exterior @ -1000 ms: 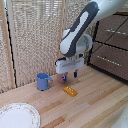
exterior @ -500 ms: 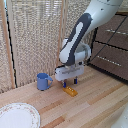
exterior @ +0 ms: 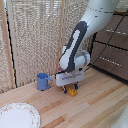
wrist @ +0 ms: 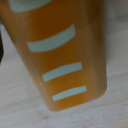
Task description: Caressingly guide your clamp towards the toast. Compassionately possess the toast with your clamp. Gradually tag the toast up from the worktable. Complaisantly, cruise the held-toasty-pillow to your white crockery. Last but notably, liberate the toast onto the shiny white tableware.
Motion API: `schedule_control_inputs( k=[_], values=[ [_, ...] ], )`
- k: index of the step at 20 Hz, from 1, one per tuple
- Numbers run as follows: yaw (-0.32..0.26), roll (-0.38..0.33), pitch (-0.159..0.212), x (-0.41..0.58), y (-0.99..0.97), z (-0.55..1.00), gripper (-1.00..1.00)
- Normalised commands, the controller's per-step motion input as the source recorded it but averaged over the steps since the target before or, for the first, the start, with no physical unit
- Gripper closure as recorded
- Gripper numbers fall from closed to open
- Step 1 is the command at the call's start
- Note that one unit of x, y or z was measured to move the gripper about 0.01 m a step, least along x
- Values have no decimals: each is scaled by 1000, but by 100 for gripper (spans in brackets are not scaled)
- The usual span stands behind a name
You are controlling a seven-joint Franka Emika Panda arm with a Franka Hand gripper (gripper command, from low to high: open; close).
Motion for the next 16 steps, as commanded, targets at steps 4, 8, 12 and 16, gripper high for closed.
schedule_control_inputs(
  k=[4,8,12,16],
  values=[
    [6,-22,-6,-60,81,0,100],
    [0,-3,-33,-171,56,36,100],
    [-57,-9,-19,-242,171,350,100],
    [-113,3,0,-211,226,826,100]
  ],
)
